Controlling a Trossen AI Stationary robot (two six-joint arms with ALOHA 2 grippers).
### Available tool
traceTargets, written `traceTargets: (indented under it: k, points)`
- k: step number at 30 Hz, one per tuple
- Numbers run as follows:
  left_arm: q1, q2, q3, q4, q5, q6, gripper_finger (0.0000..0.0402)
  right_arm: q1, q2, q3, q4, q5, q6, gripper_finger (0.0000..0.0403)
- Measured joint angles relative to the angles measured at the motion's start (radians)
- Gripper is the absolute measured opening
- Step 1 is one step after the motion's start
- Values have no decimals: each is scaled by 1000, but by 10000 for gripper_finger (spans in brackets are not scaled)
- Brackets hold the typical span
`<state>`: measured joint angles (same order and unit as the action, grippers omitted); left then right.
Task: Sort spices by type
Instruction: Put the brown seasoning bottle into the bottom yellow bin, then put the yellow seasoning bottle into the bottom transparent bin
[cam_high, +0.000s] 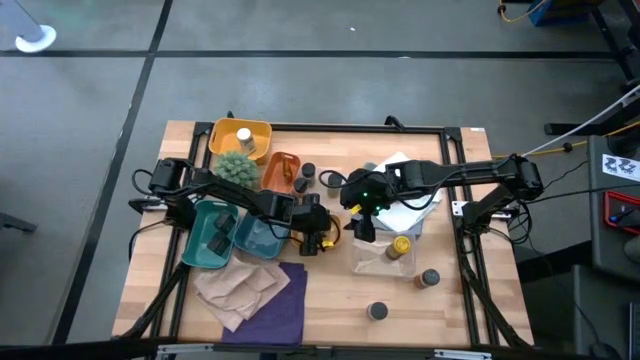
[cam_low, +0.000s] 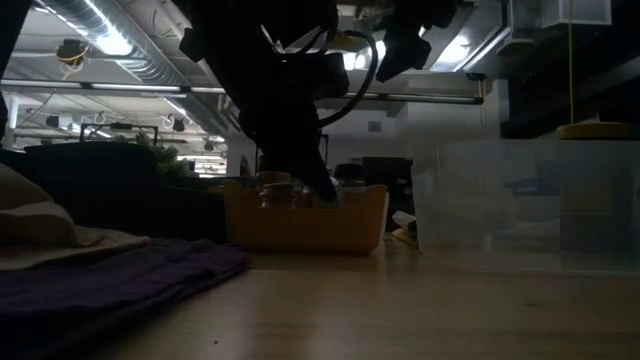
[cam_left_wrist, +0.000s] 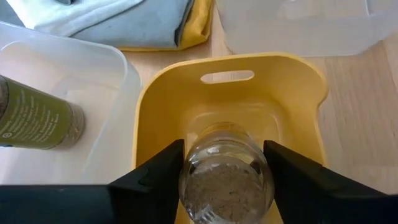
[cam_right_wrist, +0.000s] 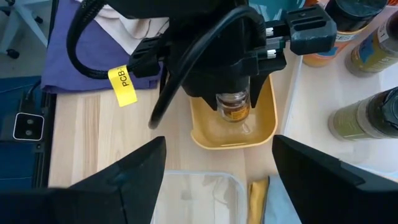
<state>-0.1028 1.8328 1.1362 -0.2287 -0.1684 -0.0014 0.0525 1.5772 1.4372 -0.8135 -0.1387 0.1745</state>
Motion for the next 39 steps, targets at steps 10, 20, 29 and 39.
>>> traceTargets:
  k: [10, 20, 29, 39]
  points:
    - [0, 0, 0, 2, -2, 13, 220, 0, 0, 0, 0, 0, 0, 292]
    - [0, -3, 26, 5, -1, 35, 221, 0, -4, 0, -99, 0, 0, 292]
    - [0, -43, 75, -2, 1, 61, 221, 0, -29, -1, -279, 59, 1, 292]
    - [0, -87, 89, 4, 0, 63, 221, 0, -187, -9, -456, 240, -36, 292]
